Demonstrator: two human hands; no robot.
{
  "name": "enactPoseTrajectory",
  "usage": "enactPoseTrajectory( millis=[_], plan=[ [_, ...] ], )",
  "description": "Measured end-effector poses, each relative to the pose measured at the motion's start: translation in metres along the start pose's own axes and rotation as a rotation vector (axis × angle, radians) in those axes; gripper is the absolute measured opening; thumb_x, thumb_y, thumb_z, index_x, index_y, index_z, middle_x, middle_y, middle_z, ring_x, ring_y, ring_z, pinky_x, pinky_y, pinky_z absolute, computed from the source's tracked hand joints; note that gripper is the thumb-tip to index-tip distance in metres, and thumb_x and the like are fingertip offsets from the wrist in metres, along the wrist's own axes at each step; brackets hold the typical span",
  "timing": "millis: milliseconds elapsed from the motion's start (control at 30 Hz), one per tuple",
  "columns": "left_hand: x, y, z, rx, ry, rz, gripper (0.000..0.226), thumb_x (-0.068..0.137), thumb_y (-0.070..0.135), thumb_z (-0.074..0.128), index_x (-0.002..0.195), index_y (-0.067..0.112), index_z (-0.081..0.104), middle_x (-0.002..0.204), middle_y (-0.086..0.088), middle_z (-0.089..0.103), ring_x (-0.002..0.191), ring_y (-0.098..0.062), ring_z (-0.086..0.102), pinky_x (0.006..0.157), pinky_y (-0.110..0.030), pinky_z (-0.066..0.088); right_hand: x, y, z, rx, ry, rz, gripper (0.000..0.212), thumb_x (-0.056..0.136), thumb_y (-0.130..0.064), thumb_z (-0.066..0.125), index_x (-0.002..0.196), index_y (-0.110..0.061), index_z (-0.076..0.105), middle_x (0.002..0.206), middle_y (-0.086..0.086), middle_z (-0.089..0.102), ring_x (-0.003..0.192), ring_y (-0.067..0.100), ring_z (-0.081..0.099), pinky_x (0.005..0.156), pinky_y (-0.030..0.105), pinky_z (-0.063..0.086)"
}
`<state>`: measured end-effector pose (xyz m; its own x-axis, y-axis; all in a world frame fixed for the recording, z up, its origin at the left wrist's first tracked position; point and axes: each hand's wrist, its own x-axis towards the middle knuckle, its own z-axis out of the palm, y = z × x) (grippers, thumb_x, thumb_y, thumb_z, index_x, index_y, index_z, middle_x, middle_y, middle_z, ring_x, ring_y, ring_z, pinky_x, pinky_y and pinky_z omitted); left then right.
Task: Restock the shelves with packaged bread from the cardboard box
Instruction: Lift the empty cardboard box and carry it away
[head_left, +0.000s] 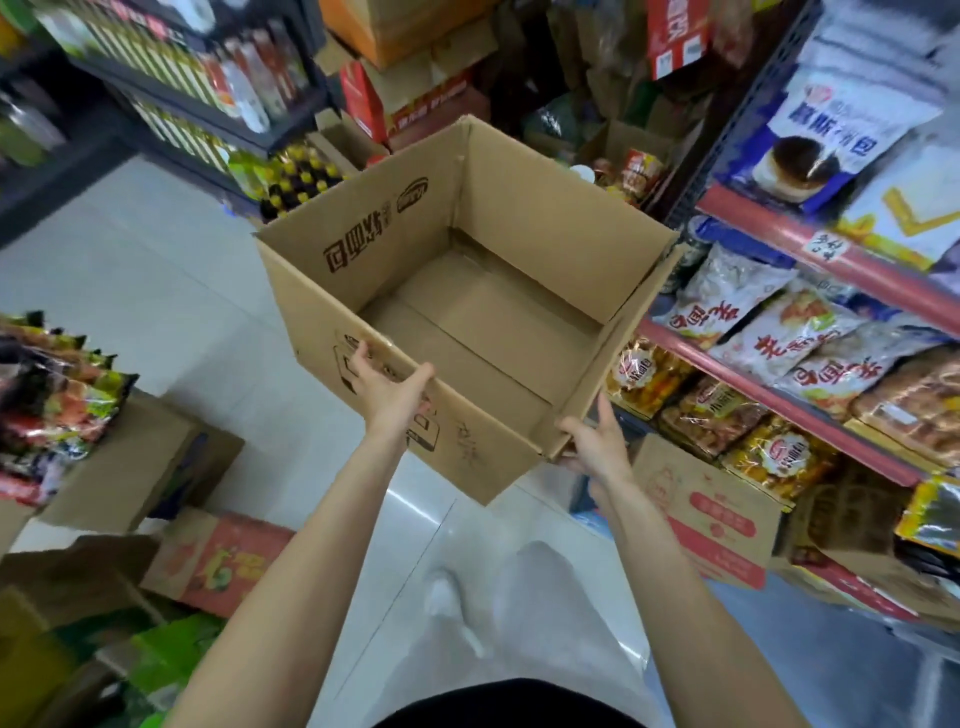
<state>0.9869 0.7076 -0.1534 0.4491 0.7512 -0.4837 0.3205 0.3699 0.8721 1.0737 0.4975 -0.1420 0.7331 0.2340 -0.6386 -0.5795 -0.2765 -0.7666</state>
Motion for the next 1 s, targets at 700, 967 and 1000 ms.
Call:
enactPoseTrajectory(
  millis=[700, 967, 1000],
  plan=[
    [0.339, 0.214, 0.247, -0.032, -0.185, 0.002, 0.084, 0.076, 0.016, 0.076, 0.138, 0.026, 0.021, 0.132, -0.008, 0.041, 0.112, -0.024, 0.053, 0.069, -0.026, 0.058, 0.342, -0.282, 0.028, -0.004, 0.183, -0.132, 0.081, 0.086, -0.016, 0.062, 0.139, -0.056, 0.016, 0.140, -0.005, 0.048, 0.116, 0.024, 0.056, 0.087, 0.049, 0.054],
    [0.472, 0.293, 0.353, 0.163, -0.346, -0.035, 0.088, 0.080, 0.023, 0.073, 0.143, 0.029, 0.012, 0.125, -0.005, 0.041, 0.095, -0.017, 0.057, 0.067, -0.021, 0.058, 0.457, -0.373, 0.042, 0.033, 0.380, -0.159, 0.079, 0.072, -0.034, 0.063, 0.129, -0.069, 0.021, 0.139, -0.007, 0.049, 0.118, 0.026, 0.055, 0.092, 0.052, 0.050],
    [0.490, 0.302, 0.366, 0.198, -0.392, -0.047, 0.094, 0.077, 0.030, 0.075, 0.144, 0.034, 0.008, 0.129, -0.006, 0.043, 0.101, -0.021, 0.059, 0.077, -0.030, 0.058, 0.470, -0.382, 0.042, 0.038, 0.402, -0.154, 0.079, 0.067, -0.039, 0.062, 0.125, -0.074, 0.021, 0.139, -0.007, 0.049, 0.119, 0.028, 0.054, 0.093, 0.053, 0.049]
  ],
)
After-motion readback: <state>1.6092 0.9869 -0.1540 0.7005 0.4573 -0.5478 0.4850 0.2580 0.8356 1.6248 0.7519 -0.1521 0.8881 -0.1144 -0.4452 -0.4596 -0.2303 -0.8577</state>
